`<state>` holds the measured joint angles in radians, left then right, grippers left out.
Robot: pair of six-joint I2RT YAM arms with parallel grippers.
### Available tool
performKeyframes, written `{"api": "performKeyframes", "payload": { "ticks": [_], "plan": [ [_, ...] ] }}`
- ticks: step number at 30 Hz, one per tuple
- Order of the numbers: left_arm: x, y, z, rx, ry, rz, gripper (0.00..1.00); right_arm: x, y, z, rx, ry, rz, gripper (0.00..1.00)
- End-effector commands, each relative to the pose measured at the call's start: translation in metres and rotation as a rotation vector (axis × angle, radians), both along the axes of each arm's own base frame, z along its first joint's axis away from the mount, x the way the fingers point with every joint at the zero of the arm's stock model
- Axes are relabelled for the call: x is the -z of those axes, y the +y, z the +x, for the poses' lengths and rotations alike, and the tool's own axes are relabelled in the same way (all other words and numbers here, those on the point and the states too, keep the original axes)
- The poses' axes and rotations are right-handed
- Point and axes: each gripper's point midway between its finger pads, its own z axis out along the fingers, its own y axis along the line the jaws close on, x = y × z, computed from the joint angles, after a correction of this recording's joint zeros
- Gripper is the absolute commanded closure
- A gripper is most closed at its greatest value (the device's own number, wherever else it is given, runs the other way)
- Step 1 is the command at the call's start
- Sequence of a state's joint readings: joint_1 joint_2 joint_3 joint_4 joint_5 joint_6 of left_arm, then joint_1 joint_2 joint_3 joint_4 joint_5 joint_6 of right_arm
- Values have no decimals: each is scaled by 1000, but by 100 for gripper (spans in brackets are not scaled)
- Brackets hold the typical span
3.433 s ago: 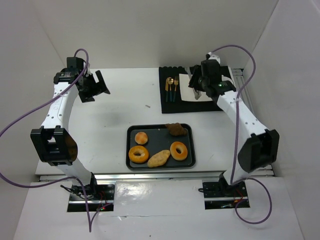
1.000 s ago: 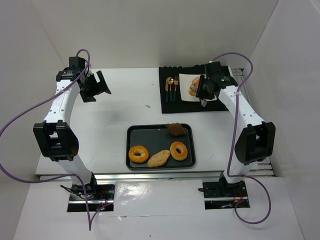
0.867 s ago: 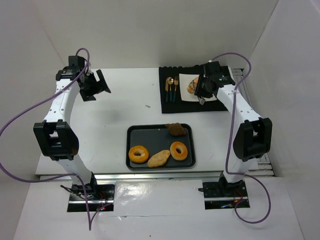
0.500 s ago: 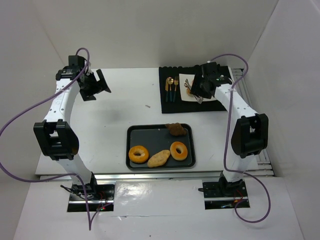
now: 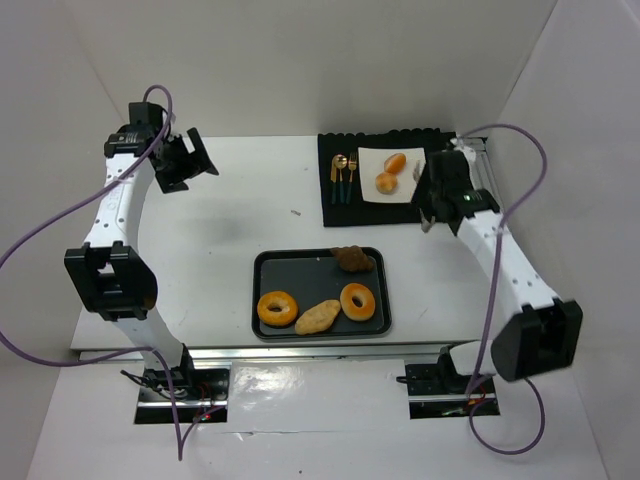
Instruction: Place the bread
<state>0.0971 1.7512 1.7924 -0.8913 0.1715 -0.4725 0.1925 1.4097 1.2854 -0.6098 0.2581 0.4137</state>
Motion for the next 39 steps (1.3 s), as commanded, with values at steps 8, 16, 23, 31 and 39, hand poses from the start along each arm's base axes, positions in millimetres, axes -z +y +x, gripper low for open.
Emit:
{"api": "performKeyframes", "payload": {
  "ticks": [8, 16, 23, 31, 39],
  "plan": [
    [-37, 9, -6, -11, -101, 53, 3, 64, -78, -63, 317, -39, -154, 40],
    [-29, 10, -13, -17, -71, 57, 2, 138, -80, -52, 340, -6, -172, 36],
    [-21, 3, -20, 6, -55, 28, 2, 109, -83, -42, 448, 2, -160, 0],
    [-33, -5, -45, 9, -153, -1, 0, 66, -76, -35, 425, 32, -179, 0],
    [-36, -21, -83, 46, -175, -53, 0, 85, -58, -39, 365, 57, -107, 0]
  ]
}}
